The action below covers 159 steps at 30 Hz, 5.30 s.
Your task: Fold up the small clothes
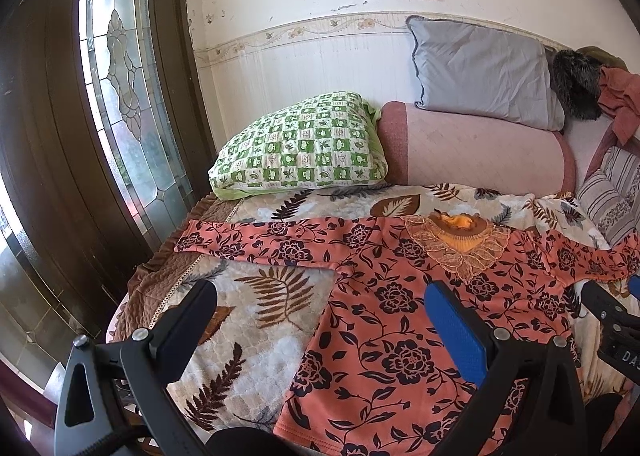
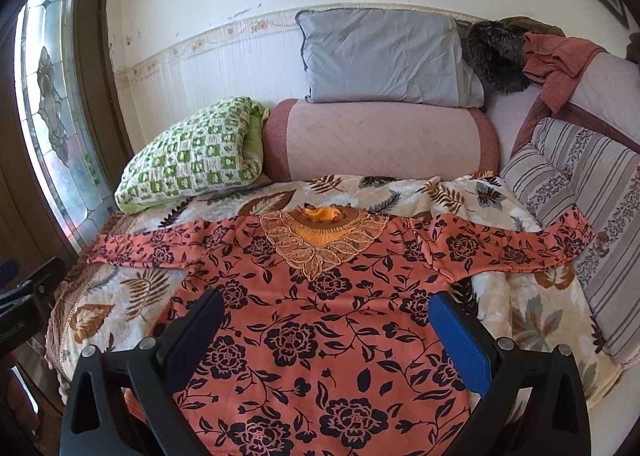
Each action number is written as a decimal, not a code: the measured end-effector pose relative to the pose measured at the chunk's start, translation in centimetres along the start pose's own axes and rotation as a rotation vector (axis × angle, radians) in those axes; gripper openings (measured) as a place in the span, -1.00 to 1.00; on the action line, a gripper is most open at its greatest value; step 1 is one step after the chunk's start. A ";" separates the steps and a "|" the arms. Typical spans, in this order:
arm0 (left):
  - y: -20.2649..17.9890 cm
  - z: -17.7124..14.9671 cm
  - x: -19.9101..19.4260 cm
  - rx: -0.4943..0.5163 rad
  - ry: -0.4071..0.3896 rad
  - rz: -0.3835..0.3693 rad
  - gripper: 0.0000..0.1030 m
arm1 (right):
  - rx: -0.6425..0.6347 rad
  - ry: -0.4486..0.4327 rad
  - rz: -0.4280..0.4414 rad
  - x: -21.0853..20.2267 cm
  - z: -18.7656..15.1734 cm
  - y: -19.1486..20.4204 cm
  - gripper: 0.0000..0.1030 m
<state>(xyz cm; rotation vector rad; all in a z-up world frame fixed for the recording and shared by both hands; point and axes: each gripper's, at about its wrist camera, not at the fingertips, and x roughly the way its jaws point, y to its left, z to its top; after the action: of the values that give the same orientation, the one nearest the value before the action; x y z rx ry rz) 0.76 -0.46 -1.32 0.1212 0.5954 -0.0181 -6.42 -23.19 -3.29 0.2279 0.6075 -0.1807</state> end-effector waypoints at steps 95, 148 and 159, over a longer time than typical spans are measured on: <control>-5.0 0.4 26.1 -0.195 0.064 -0.220 1.00 | 0.801 -0.201 0.058 17.2 8.0 -37.3 -0.86; 4.5 0.6 26.9 -0.338 0.093 -0.027 1.00 | 0.474 0.073 0.399 33.6 8.7 -0.3 -0.86; 9.4 0.2 28.9 -0.472 0.152 0.004 1.00 | 0.393 0.325 0.612 34.8 3.8 7.1 0.53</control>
<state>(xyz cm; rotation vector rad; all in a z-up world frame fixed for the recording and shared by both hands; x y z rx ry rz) 25.27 9.32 -16.37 -0.3370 0.7363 0.1365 25.37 -20.91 -19.35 0.8203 0.7940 0.3398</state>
